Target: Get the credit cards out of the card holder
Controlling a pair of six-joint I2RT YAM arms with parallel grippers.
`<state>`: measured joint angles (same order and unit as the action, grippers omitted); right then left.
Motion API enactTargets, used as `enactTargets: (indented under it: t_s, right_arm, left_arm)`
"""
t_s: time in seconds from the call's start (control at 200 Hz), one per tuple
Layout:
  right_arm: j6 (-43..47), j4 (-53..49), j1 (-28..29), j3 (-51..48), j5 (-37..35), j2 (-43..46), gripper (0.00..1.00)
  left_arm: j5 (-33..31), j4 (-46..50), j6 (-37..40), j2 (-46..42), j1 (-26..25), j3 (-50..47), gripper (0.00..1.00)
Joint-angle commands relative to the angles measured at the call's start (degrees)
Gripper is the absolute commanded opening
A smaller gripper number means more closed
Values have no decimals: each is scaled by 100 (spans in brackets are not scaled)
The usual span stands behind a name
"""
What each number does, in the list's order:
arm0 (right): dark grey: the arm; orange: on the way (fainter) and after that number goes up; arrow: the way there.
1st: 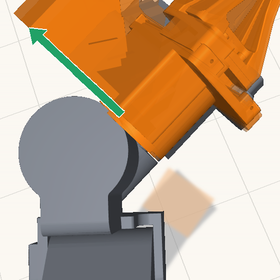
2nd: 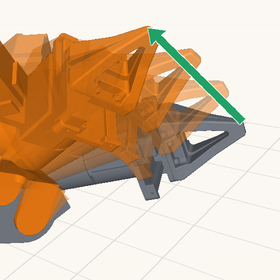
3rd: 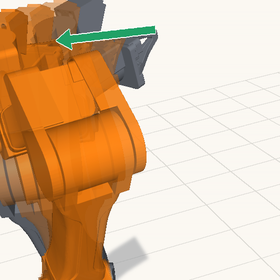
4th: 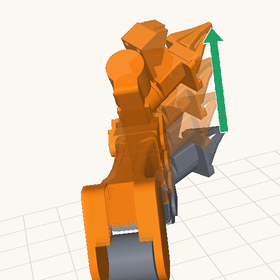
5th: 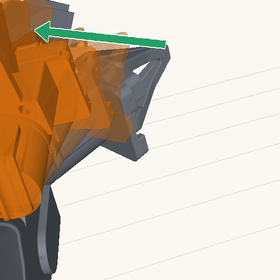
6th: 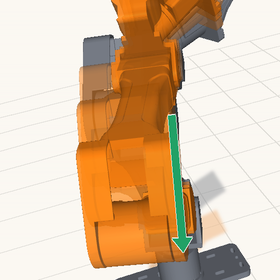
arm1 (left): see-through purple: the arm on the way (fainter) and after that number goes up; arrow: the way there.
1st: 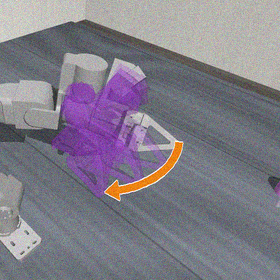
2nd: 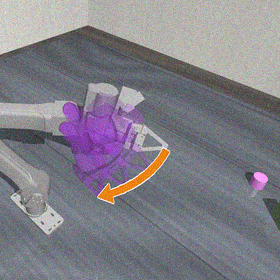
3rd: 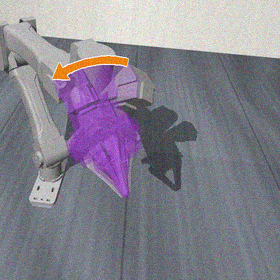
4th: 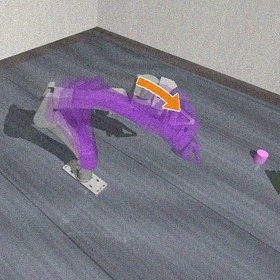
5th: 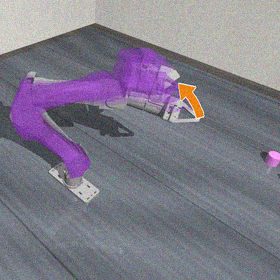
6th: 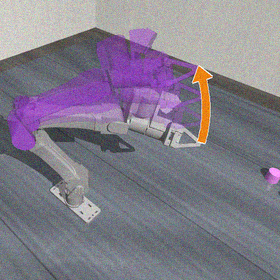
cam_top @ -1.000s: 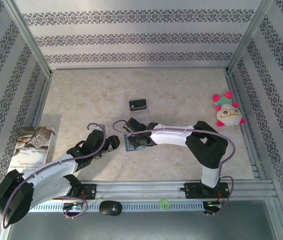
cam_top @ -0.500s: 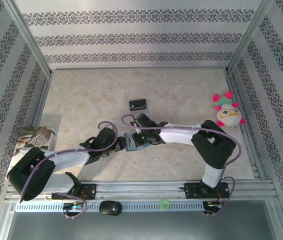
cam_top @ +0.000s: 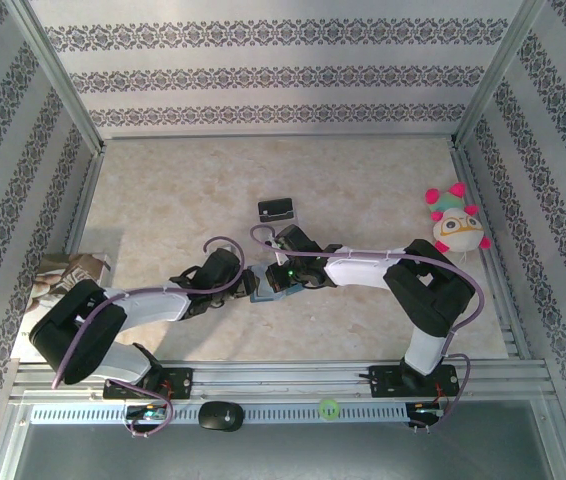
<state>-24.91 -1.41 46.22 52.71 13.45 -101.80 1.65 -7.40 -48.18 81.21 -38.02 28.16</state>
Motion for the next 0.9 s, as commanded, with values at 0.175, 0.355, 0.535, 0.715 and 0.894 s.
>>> enactTargets:
  t_s: [0.175,0.355,0.535,0.715,0.894]
  right_arm:
    - [-115,-193,42,-226,221,-198,0]
    - [-237,-201,49,-261,100,-33,8]
    - [-384,-682,96,-191,-606,199,32]
    - [-406,-1274,287,-23,-1474,229,42]
    - [-481,-1634,353,-35,-2089,281,42]
  left_arm:
    - [107,-95,115,461,-142,293,49]
    - [126,-73,73,692,-157,368,48]
    - [184,-176,2,805,-149,301,47]
    - [316,-341,-42,1003,-153,290,46]
    - [379,-374,1,1099,-150,364,46]
